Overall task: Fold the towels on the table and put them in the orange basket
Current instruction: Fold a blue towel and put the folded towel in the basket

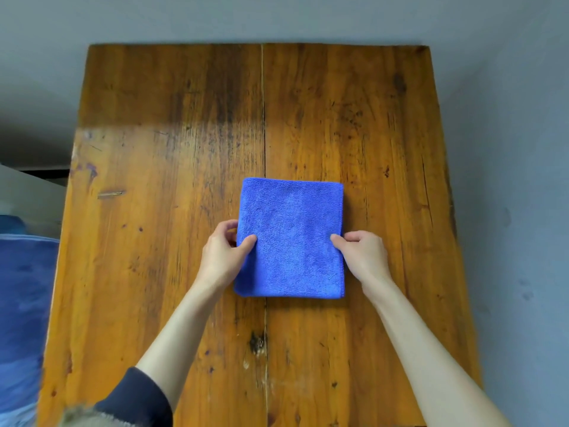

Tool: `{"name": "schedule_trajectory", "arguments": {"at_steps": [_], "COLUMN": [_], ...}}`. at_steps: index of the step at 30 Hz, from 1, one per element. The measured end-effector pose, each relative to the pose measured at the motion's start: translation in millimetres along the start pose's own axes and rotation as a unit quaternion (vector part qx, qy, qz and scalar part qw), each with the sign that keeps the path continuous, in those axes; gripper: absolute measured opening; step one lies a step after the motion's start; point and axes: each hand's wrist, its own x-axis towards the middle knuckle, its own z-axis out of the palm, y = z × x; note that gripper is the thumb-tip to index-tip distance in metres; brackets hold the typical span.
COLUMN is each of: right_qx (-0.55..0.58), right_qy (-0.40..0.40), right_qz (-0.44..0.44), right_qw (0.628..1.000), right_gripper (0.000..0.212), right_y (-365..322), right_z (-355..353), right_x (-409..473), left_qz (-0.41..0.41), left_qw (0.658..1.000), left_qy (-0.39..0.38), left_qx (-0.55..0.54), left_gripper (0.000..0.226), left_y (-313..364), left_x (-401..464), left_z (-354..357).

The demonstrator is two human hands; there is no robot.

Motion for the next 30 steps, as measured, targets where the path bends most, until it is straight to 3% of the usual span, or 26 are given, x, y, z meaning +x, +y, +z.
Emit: {"name": "schedule_trajectory", "arguments": {"at_steps": [3,13,18,30], "right_qx": [0.054,0.098,0.1,0.013], "right_qy": [-0.054,-0.179,-0.266,-0.363], "right_qz": [0.021,0.039,0.051,-0.006], "right_qw": [0.997,0.978,0.957,0.932], "right_gripper": [0.03,0.006,0.023,0.029], "right_y": [-6,-16,-23,-67], "right_z": [-4,-12,-4,88], "right_x": [0,-18,-46,-176], "left_qz": [-0.023,-0.078,-0.135,-0.179], "left_qw": [1.0,0.987,0.971,0.946], "left_qy": [-0.006,-0.074,-0.095,0.017], "left_qx": [-0.01,-0.117,-0.171,-0.269], "left_gripper": [0.036,0.024,0.026,0.027], "left_y": [1,-3,-19,-101], "left_x": [0,-30,-66,-183], "left_z": [-1,-24,-55,-179]}}
